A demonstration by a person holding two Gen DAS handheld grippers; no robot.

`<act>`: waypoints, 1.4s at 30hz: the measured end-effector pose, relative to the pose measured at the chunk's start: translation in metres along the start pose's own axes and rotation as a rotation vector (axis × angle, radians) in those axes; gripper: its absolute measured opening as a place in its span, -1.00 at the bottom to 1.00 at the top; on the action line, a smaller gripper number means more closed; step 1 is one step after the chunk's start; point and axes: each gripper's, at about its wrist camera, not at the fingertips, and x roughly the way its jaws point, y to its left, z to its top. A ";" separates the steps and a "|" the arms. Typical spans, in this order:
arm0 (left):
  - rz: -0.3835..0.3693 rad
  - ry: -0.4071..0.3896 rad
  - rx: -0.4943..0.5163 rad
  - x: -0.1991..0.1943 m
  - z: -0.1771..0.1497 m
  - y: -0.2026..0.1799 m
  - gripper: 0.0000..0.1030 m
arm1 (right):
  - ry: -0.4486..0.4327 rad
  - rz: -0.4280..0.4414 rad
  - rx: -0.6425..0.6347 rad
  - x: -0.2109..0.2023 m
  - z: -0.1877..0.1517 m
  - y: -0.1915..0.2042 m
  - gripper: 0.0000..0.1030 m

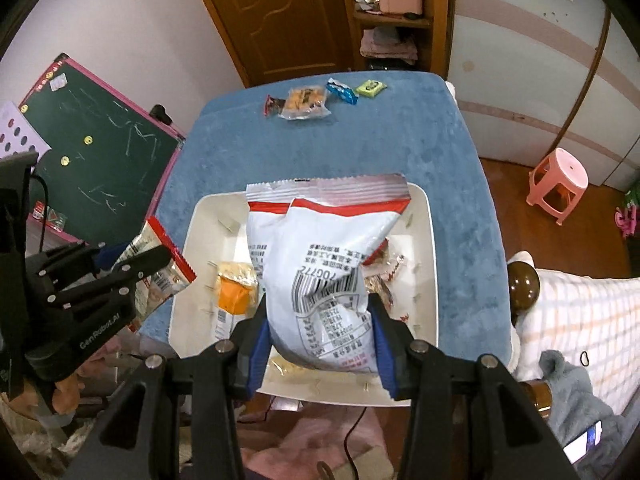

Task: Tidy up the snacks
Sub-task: 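Carry both bags over the tray and open both tools to drop them, then grasp the red-edged dark snack pack with the left tool while the right tool grasps the cookie bag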

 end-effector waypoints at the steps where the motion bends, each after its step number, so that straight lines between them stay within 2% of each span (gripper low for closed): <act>1: -0.001 0.004 -0.002 0.001 0.002 -0.001 -0.57 | 0.008 -0.008 0.004 0.002 0.000 -0.001 -0.11; 4: -0.007 0.000 -0.002 0.001 0.006 0.000 -0.51 | 0.026 -0.018 0.016 0.005 0.001 -0.004 -0.10; 5: 0.000 -0.005 -0.005 0.001 0.006 0.002 -0.27 | 0.028 -0.018 0.016 0.006 0.002 -0.004 -0.07; 6: 0.005 -0.010 -0.014 0.000 0.007 0.004 0.30 | 0.035 -0.021 0.015 0.008 0.002 -0.003 0.00; 8: 0.001 -0.021 -0.059 -0.003 0.007 0.013 0.87 | 0.045 -0.024 0.025 0.012 0.005 -0.003 0.06; 11: -0.028 -0.052 -0.099 -0.011 0.009 0.024 0.88 | 0.049 -0.018 0.018 0.013 0.008 0.000 0.07; 20: 0.000 -0.049 -0.148 -0.011 0.012 0.038 0.88 | 0.027 -0.031 -0.010 0.008 0.020 0.004 0.07; 26: 0.016 -0.053 -0.146 -0.009 0.017 0.038 0.88 | 0.028 -0.030 -0.010 0.009 0.021 0.005 0.07; 36: 0.023 -0.003 -0.148 0.012 0.027 0.038 0.88 | 0.061 -0.023 -0.020 0.022 0.035 -0.003 0.07; 42: 0.057 0.009 -0.109 0.024 0.040 0.040 0.88 | 0.092 -0.030 -0.028 0.040 0.049 -0.007 0.07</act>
